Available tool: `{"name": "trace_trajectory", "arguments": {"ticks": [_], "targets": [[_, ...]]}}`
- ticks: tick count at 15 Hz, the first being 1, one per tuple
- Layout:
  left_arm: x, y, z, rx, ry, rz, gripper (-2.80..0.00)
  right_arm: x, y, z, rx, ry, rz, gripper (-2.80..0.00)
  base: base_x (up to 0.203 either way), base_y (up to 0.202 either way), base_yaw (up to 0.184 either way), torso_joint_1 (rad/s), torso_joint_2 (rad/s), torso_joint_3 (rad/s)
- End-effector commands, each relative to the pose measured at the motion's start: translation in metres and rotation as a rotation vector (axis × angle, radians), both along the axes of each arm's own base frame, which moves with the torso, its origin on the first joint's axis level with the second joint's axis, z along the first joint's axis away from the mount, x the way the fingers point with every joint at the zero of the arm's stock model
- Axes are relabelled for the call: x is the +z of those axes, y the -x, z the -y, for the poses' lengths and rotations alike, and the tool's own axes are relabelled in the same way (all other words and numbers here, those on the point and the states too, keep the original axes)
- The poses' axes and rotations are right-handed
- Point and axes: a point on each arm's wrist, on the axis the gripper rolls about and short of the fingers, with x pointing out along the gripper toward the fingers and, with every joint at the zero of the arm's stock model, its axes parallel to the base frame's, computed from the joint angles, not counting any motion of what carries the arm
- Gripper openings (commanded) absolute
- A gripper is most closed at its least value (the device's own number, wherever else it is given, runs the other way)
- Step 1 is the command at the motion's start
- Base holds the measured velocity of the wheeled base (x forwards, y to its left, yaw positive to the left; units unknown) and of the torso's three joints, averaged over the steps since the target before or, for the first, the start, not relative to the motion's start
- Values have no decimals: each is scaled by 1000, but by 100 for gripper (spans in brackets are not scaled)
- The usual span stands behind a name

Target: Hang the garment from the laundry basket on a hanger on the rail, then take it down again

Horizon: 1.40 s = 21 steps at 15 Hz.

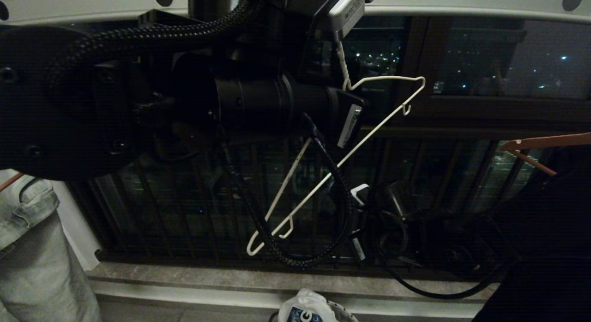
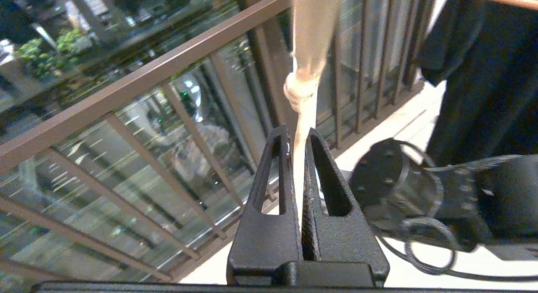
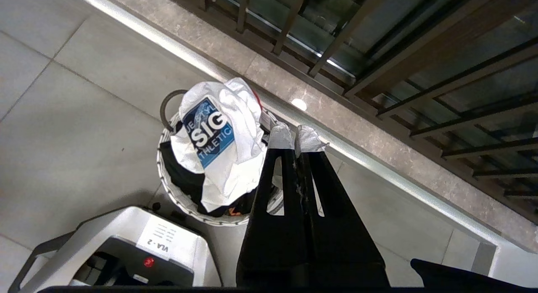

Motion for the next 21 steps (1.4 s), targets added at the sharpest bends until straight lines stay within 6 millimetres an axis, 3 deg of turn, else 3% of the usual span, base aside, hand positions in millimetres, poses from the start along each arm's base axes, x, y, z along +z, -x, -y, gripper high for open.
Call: {"name": "trace_trajectory", "arguments": {"ticks": [1, 4, 5, 8, 11, 14, 16, 17, 21], "targets": [[-4, -8, 5, 14, -11, -4, -280, 2, 0, 0, 0, -2, 6, -280, 0, 0, 0, 0, 0, 0], [-5, -6, 3, 12, -27, 2, -280, 3, 1, 0, 0, -5, 9, -280, 0, 0, 0, 0, 0, 0], [0, -3, 0, 10, -17, 14, 0, 4, 1, 0, 0, -7, 12, -280, 0, 0, 0, 0, 0, 0], [5, 4, -8, 9, -8, 21, 0, 4, 2, 1, 0, -5, 10, -280, 0, 0, 0, 0, 0, 0], [13, 24, -32, 8, -1, 26, 0, 6, 3, 2, 1, -6, 14, -280, 0, 0, 0, 0, 0, 0], [18, 67, -69, -18, 17, 44, 0, 8, 6, 1, 8, -9, 17, -280, 0, 0, 0, 0, 0, 0], [12, 95, -101, 9, 25, 55, 0, 7, 20, 2, 23, 4, 1, -280, 0, 0, 0, 0, 0, 0], [10, 105, -116, 23, 37, 62, -280, 9, 29, 7, 26, 6, -3, -280, 0, 0, 0, 0, 0, 0], [-2, 137, -173, 85, 89, 92, -280, 28, 71, 35, 16, -2, 23, -280, 0, 0, 0, 0, 0, 0]]}}
